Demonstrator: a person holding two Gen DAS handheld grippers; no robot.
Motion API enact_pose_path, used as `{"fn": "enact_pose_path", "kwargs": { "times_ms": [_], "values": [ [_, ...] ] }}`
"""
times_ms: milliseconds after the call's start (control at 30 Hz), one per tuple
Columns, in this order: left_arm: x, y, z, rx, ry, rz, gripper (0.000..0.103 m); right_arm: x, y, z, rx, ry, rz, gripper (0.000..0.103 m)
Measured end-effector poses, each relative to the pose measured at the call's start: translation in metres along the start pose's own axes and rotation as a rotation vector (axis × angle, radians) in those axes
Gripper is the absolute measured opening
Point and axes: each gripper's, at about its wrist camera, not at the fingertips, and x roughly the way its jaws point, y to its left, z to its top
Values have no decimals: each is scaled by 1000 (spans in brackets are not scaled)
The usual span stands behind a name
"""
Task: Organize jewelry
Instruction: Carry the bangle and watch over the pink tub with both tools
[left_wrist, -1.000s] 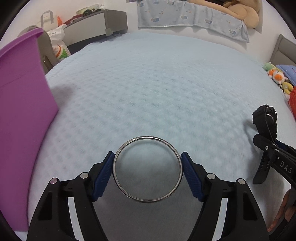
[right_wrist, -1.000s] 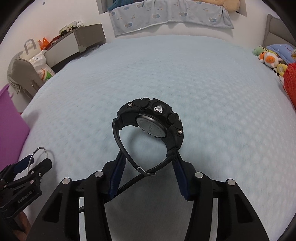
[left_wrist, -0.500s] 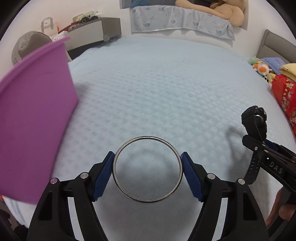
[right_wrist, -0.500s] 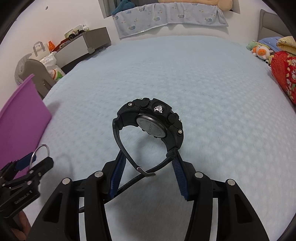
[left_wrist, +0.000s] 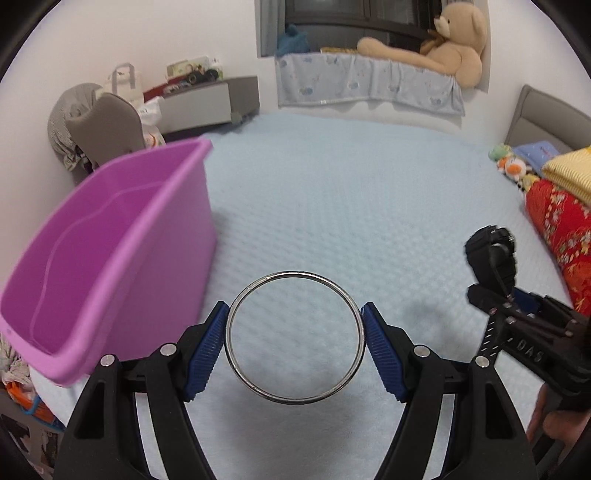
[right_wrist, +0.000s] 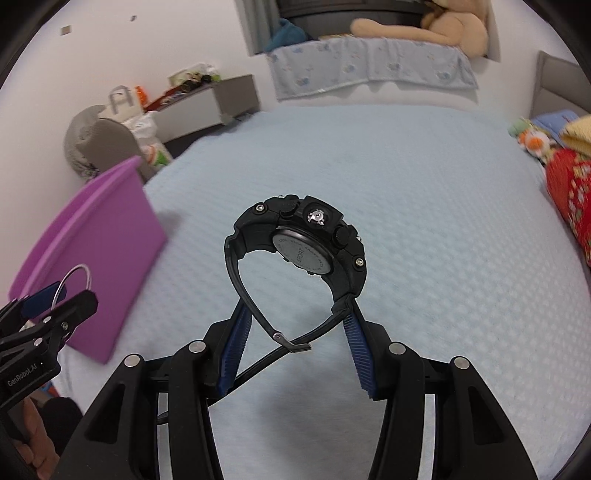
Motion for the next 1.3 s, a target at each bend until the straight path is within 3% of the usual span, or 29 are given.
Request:
{"fn": "enact_pose_path", "kwargs": {
  "times_ms": [400, 667, 933, 1300],
  "values": [
    [-46, 62, 38, -99, -93, 45, 70, -21, 99, 47, -144, -41, 151, 50],
    [-56, 144, 48, -190, -102, 133, 70, -9, 175, 80, -249, -43, 267, 50],
    [-45, 220, 48, -299, -71, 228, 70, 28, 250, 111, -350, -10, 353, 50],
    [3, 253, 53, -387, 21, 245, 70, 106, 316, 141, -465, 140, 318, 50]
  ]
}}
